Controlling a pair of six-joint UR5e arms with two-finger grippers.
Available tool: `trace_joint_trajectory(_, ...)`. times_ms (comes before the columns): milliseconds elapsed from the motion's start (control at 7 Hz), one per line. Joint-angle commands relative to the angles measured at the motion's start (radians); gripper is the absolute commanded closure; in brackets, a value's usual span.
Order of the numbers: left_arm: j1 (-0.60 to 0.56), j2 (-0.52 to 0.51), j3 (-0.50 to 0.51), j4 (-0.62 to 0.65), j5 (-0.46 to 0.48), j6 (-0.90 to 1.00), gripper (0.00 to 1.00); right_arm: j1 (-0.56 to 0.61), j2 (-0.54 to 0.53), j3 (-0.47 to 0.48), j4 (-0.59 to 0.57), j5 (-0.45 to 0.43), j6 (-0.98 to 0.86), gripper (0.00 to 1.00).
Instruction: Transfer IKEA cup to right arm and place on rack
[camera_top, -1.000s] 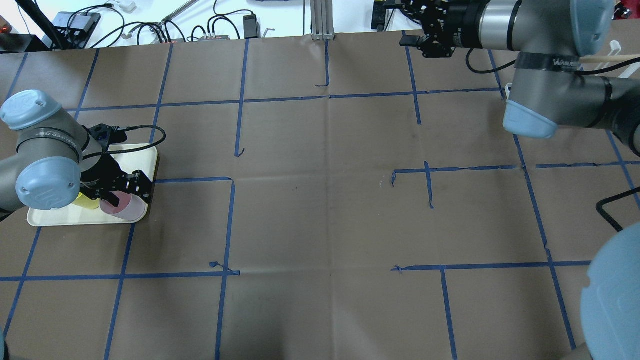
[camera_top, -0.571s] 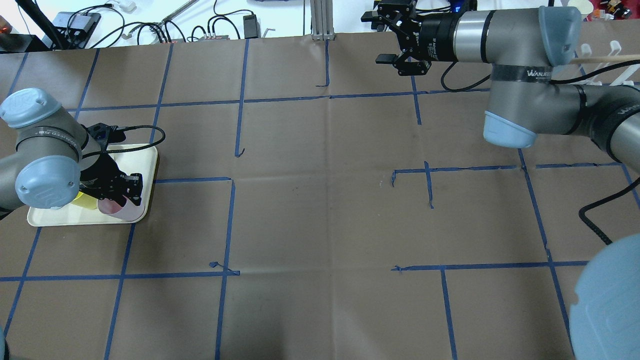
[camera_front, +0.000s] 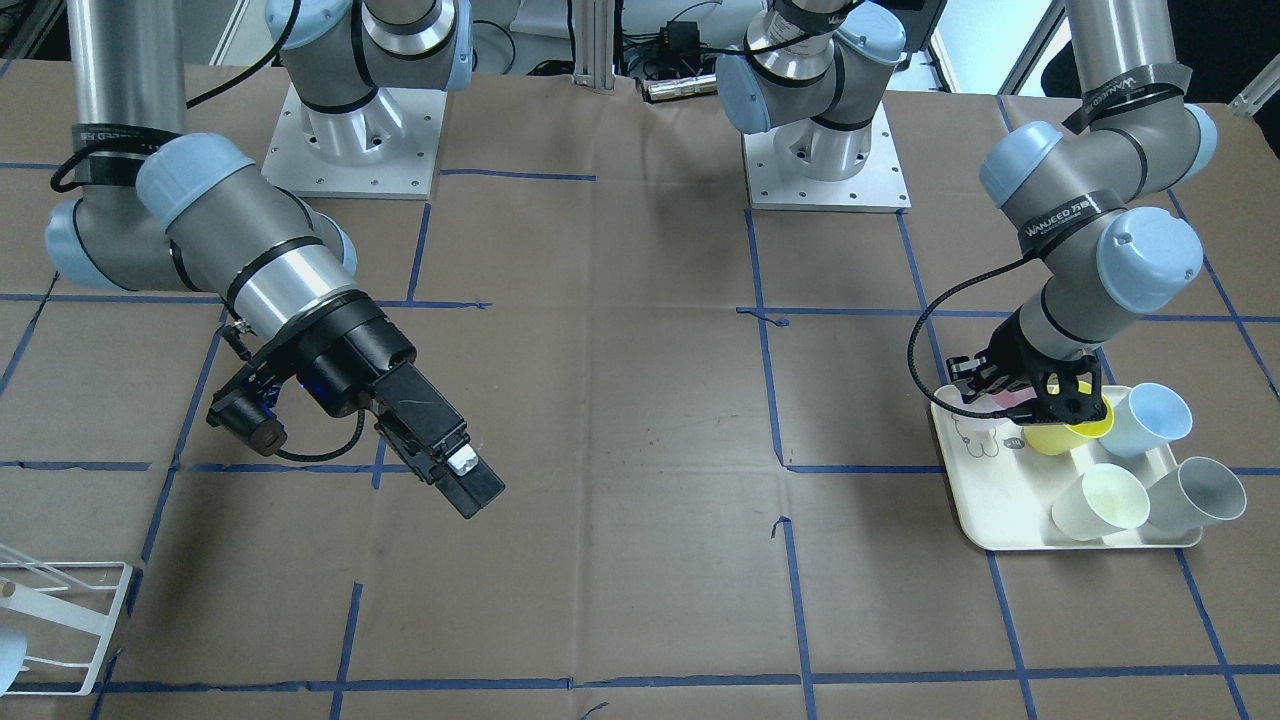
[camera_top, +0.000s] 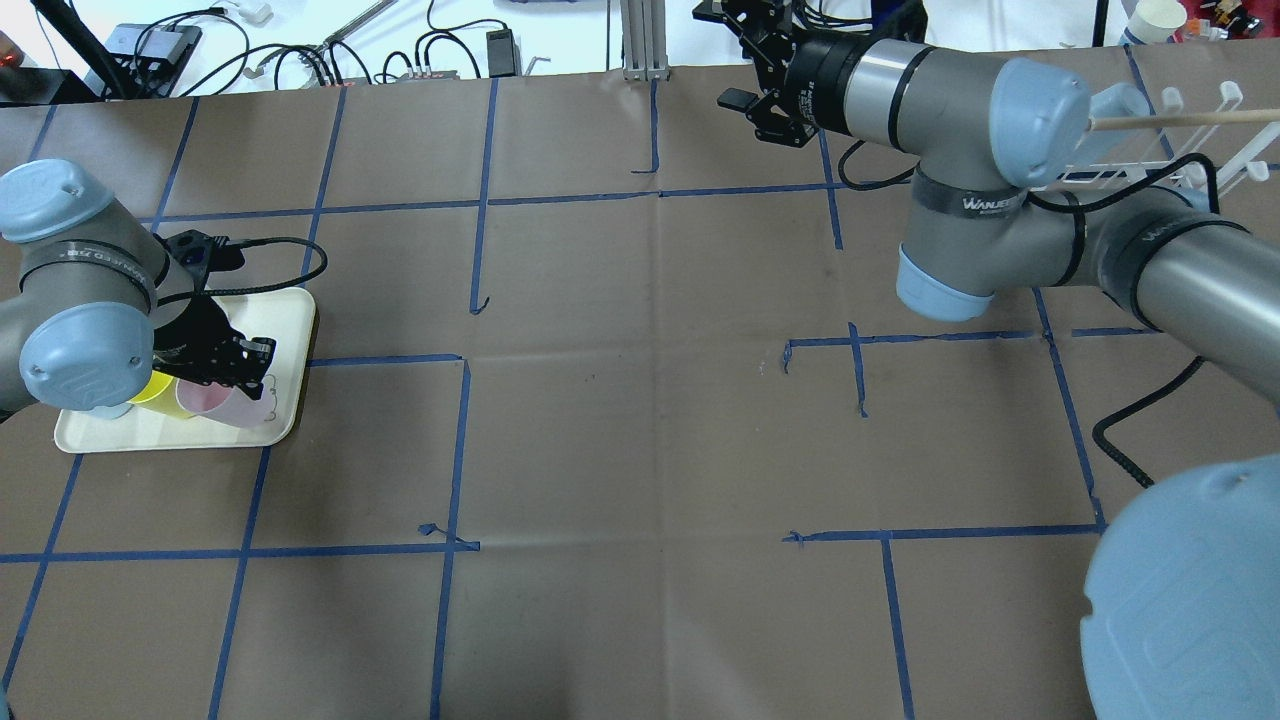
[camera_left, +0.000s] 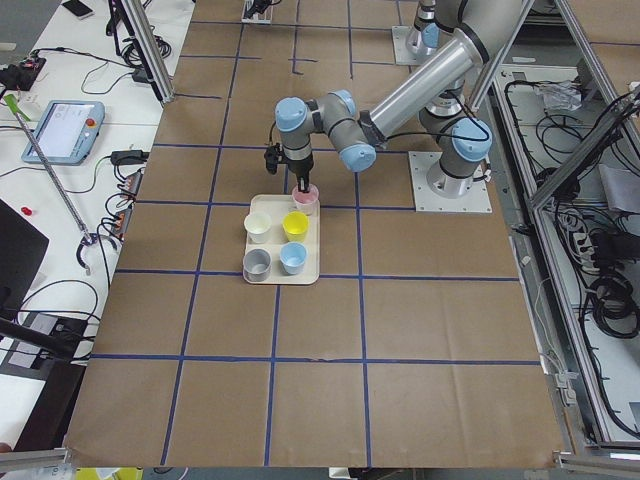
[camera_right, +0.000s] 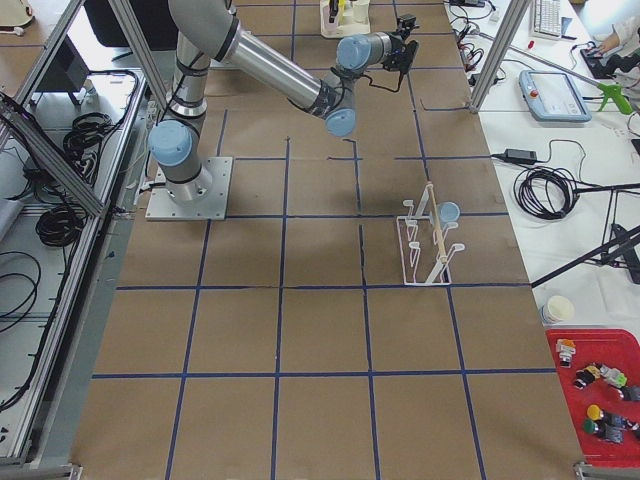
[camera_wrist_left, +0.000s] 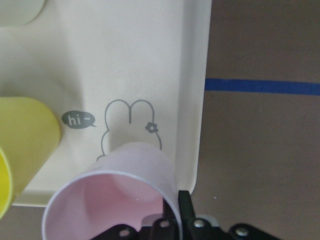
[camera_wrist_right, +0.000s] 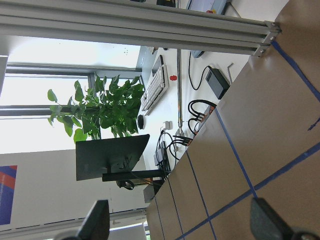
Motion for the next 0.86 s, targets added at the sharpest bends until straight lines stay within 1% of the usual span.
trace_joint_trajectory(0,-0.054,0.041,0.086,-0.089,0.019,-0.001,1.00,0.058,0.066,0.002,-0.153,-0.072,0.163,0.00)
trace_joint_trajectory(286,-0.055,0.038,0.242,-0.253,0.036,-0.001,1.00,0.060,0.083,-0.011,-0.205,-0.070,0.169,0.00)
trace_joint_trajectory(429,-0.056,0.017,0.339,-0.331,0.052,0.001,1.00,0.060,0.086,-0.012,-0.242,-0.070,0.219,0.00)
trace_joint_trajectory(571,-0.056,0.000,0.399,-0.380,0.050,0.004,1.00,0.059,0.088,-0.012,-0.262,-0.069,0.256,0.00)
trace_joint_trajectory(714,-0.062,-0.021,0.427,-0.370,0.034,0.049,1.00,0.059,0.087,-0.012,-0.262,-0.070,0.258,0.00)
